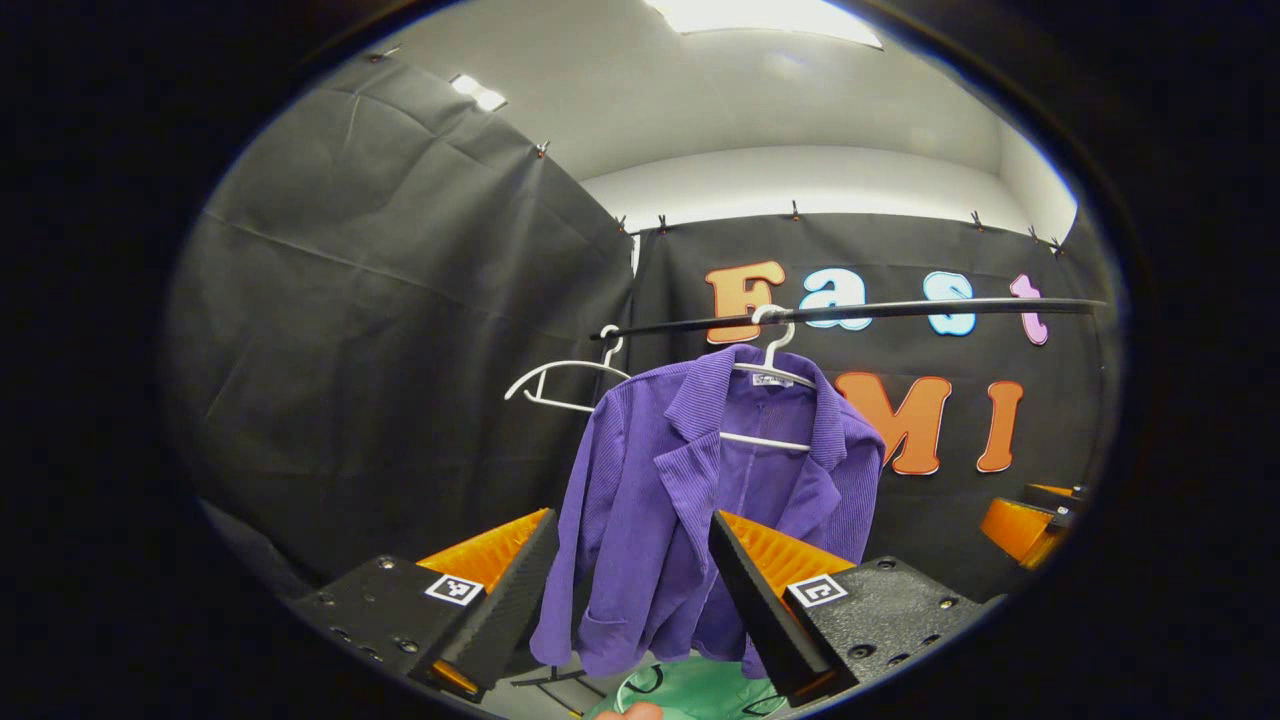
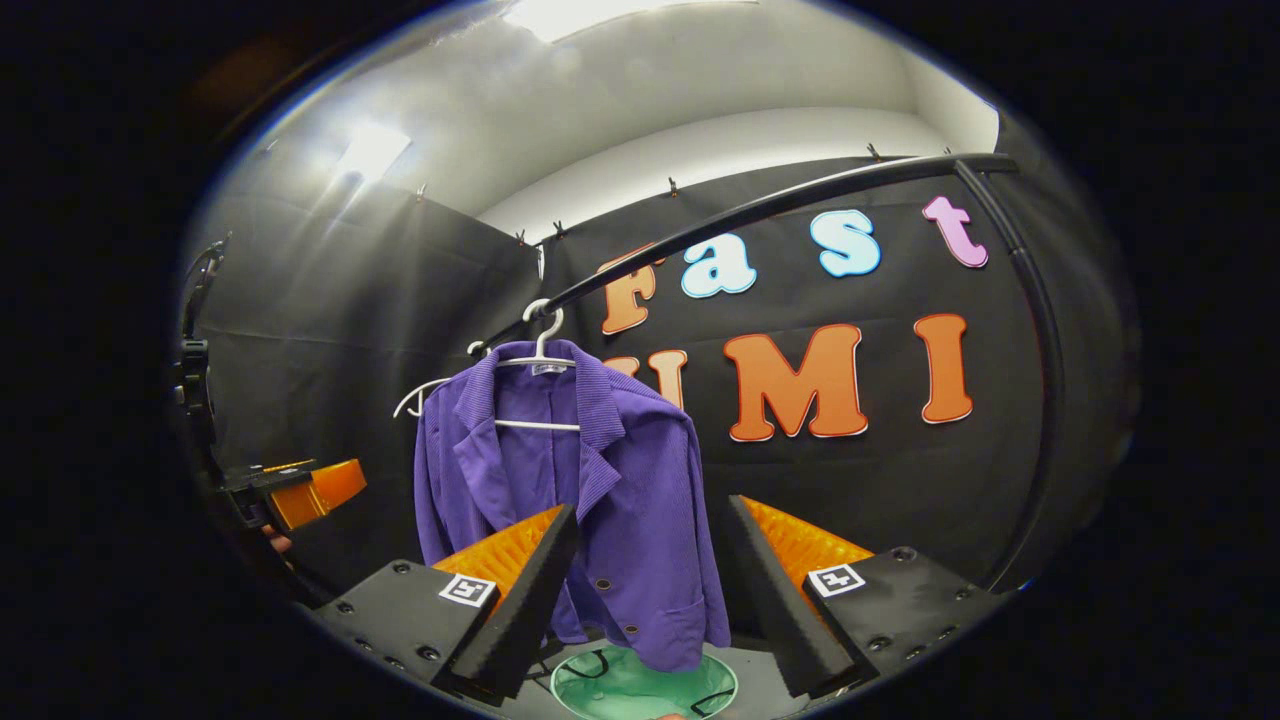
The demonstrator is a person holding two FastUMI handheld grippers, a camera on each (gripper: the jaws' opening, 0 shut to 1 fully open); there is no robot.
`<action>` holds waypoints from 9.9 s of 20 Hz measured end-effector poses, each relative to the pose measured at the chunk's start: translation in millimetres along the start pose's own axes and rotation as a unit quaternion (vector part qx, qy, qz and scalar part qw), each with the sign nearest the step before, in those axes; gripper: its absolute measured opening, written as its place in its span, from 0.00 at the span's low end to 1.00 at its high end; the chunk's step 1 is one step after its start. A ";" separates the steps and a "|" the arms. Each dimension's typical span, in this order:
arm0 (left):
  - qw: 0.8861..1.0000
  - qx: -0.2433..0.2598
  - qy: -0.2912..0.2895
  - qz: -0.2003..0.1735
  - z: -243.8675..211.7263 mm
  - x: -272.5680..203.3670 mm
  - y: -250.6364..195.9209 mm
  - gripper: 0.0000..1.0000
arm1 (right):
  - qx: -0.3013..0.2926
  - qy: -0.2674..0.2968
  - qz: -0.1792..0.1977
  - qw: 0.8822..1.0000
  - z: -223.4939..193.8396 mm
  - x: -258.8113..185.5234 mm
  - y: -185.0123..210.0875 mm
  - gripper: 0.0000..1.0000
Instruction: Grasp the clothes on the hanger with both hands and then place them into the laundry hamper below.
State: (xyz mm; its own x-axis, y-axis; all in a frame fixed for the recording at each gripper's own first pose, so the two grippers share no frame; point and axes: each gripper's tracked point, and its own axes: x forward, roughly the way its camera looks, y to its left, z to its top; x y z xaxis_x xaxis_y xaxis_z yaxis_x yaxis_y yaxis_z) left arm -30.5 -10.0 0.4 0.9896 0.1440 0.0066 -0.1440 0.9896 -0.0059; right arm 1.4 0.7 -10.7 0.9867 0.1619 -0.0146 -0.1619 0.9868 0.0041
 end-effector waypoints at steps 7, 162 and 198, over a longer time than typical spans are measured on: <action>1.000 0.018 0.020 0.010 -20.0 -0.6 -12.7 0.92 | 0.013 0.015 -0.004 1.000 -16.7 16.6 -19.2 0.89; 0.834 0.008 0.506 -0.221 -419.2 76.5 -106.2 0.09 | 0.017 0.448 0.006 0.894 -428.0 113.0 -17.7 0.13; 0.894 0.026 0.410 -0.178 -354.8 129.5 -33.0 0.94 | 0.012 0.402 -0.015 0.915 -367.0 136.4 33.9 0.94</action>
State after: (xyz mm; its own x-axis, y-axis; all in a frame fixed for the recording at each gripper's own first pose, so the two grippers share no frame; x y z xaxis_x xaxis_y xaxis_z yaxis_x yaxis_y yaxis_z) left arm 105.0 -25.7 -353.3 0.6426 -0.2119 -0.7363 0.2024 0.9738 -0.1036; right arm 124.9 56.9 -379.5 0.6588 0.0930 -0.7465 -0.1246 0.9921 0.0136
